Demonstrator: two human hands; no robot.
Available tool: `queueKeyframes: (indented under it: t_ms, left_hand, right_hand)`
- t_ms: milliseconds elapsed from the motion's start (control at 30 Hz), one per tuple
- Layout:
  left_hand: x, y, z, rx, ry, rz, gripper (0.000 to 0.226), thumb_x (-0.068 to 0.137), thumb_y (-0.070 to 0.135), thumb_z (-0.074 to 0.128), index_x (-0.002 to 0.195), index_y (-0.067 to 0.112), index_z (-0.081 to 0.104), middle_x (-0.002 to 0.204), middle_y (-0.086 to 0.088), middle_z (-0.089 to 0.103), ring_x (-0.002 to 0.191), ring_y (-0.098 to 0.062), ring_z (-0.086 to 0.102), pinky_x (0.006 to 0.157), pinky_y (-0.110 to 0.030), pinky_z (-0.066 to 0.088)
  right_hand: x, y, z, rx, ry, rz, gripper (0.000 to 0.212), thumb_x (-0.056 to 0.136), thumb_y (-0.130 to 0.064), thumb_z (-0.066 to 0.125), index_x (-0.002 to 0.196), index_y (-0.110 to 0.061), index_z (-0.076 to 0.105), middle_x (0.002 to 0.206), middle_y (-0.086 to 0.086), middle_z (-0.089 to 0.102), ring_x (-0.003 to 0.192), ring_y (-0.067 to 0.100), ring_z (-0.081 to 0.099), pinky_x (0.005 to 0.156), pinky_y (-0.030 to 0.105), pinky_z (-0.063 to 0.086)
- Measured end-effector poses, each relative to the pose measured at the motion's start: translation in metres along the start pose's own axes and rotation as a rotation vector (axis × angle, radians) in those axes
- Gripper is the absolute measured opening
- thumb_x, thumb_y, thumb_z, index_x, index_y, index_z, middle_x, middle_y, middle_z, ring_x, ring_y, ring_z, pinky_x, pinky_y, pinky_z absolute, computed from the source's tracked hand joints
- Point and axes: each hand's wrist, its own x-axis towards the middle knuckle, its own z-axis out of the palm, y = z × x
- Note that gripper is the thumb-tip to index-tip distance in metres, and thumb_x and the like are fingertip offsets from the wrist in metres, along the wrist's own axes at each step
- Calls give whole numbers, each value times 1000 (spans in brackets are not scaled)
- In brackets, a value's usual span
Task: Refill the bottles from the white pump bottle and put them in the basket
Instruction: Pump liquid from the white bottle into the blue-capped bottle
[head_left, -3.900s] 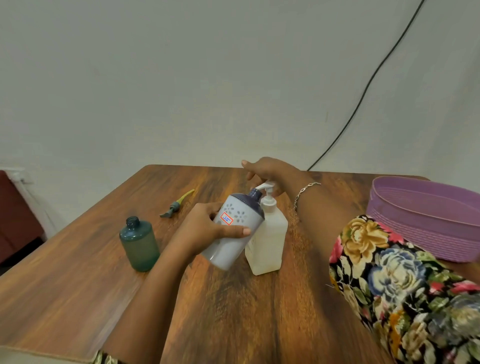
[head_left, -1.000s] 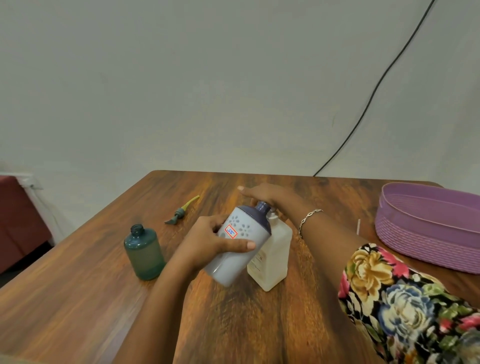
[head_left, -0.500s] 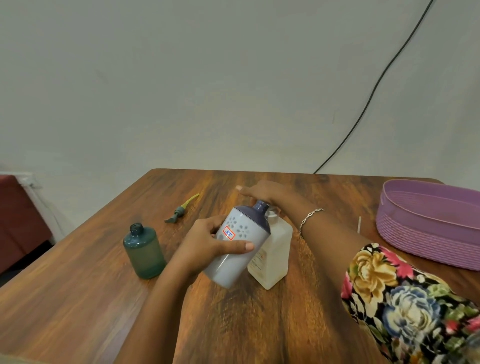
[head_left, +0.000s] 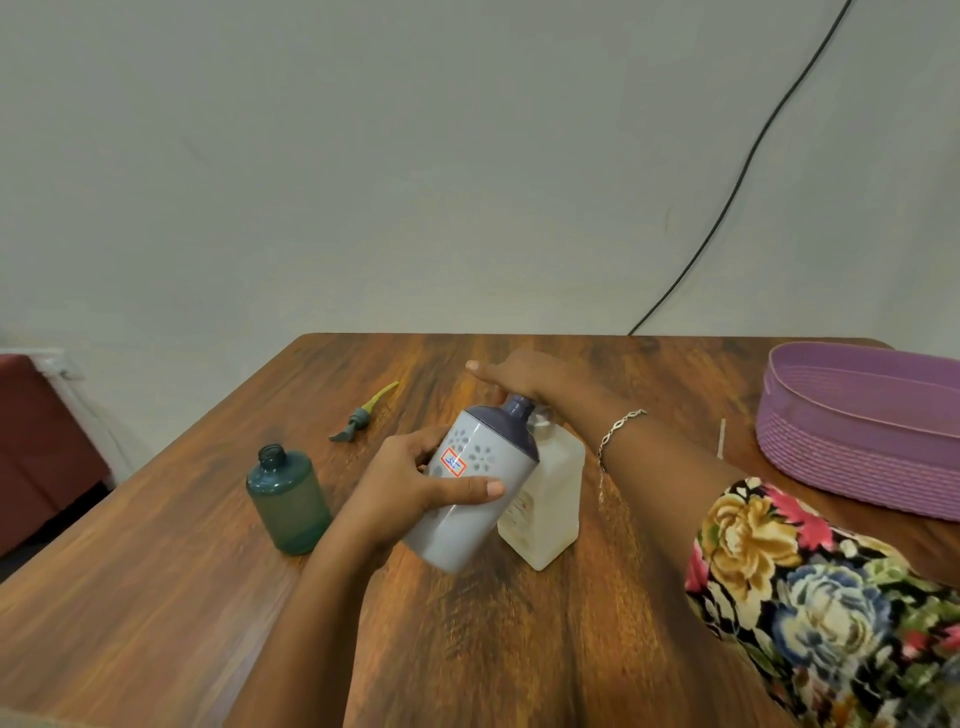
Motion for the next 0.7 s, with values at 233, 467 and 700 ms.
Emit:
queueKeyframes:
  t_ms: [233,467,700]
  left_hand:
    - [-3,-2,1,-12,19,-12,51,56,33,77,103,15,67,91,-2,72,80,-15,69,68,-28,56]
    - [-4,1,0,-8,24,-4,46,58,31,79,100,15,67,88,0,72,76,-12,69,62,-23,53]
    - [-7,-6,0,-15,28,-24,50,54,33,85,98,16,67,88,-1,72,76,-12,69,62,-22,53]
  right_hand:
    - [-8,-2,-8,177,-81,8,70,95,-58,29,124,0,56,137,16,46,121,31,47,73,32,38]
    - [-11,-5,-5,113,-66,1,67,96,-55,28,133,-3,49,140,16,45,122,32,47,78,33,36]
    - [-10,-1,-3,133,-66,20,70,95,-58,30,125,-1,56,133,18,51,101,30,58,74,37,49]
